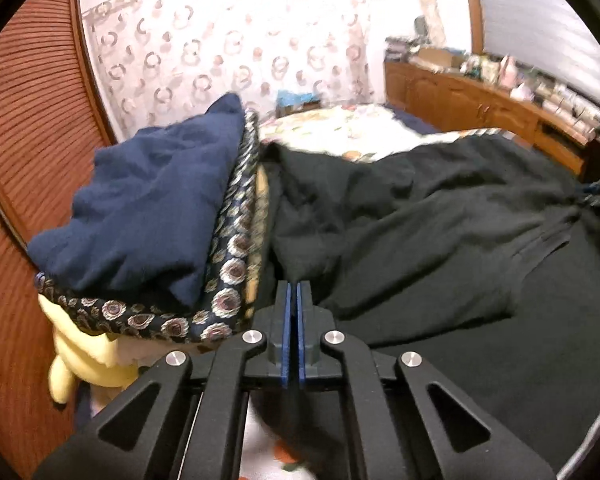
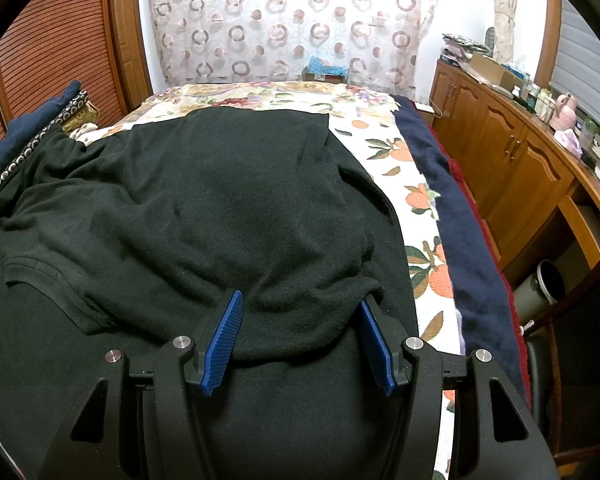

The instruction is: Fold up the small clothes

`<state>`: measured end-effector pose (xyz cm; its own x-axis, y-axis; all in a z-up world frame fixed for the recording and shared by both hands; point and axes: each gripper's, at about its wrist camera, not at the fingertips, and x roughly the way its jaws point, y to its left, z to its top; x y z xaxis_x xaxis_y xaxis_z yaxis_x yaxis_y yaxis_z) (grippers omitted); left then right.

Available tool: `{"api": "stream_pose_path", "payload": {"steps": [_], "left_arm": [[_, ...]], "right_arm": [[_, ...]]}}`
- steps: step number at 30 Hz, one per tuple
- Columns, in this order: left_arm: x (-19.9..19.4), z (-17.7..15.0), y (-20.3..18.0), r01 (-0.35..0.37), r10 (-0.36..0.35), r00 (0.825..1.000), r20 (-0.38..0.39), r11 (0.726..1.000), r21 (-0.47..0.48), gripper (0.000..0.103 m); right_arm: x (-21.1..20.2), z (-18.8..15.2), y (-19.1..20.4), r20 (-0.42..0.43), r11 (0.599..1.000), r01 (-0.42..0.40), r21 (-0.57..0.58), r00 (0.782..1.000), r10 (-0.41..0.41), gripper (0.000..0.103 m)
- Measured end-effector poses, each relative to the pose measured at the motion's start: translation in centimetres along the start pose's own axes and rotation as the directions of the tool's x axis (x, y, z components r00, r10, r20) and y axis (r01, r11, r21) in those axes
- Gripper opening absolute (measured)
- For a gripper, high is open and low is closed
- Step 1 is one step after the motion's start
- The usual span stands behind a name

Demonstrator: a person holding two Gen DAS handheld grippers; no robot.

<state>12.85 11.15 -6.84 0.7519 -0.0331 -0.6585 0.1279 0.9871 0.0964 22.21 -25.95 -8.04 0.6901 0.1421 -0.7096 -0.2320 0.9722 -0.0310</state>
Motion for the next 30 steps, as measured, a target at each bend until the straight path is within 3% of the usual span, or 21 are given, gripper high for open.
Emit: {"api": "stream_pose_path", "payload": {"steps": [1,2,3,7,11,18,25,30], "left_arm": [[-0.5,0.2,0.0,0.018,-0.018,1.0,0.01,1.0,-0.011,0.003],[-1.0,0.5,0.0,0.024,-0.023,0.999,0.027,1.0,-0.016,0.003],[-1.5,0.7,-0.2,0.014,-0.014,0.999,0.037,1.0,-0.004,0.003],[-1.5,1.2,0.0,0.028,-0.028,0.999,0.039,1.0,-0.005,0.003],[-2.5,1.5,0.5,0.075,-0.072,0.995,0.07,0.996,-0.05,0.003],[-6.7,2.1,0.1,0.084,-0.076,0.984,0.159,0.995,-0.046,0.003],[-10.7,1.4,0.8,0.136,-0.117,0.968,0.22,0.988,-0.071,0.003],[-12.2,-0.3,1.5,0.153,-0.13,0.967,0.218,0.984,-0.091,0.003]], "right_arm": [[0.0,0.0,0.0,0.0,1.0,0.0,0.0,1.0,0.0,0.057],[-0.1,0.0,-0.1,0.002,1.0,0.002,-0.001,1.0,-0.002,0.049],[-0.2,0.0,0.1,0.006,1.0,-0.007,-0.018,1.0,0.007,0.028],[-0.6,0.2,0.9,0.027,0.997,-0.006,-0.076,1.0,0.008,0.008],[-2.1,0.5,0.7,0.101,0.998,-0.015,-0.06,0.995,0.021,0.005],[-7.1,0.8,0.4,0.237,0.997,-0.054,-0.051,0.969,0.065,0.005],[-12.2,-0.8,1.0,0.307,0.993,-0.083,-0.083,0.946,0.104,0.005],[-15.0,-2.8,-0.1,0.323,0.991,-0.106,-0.078,0.938,0.126,0.005]]}}
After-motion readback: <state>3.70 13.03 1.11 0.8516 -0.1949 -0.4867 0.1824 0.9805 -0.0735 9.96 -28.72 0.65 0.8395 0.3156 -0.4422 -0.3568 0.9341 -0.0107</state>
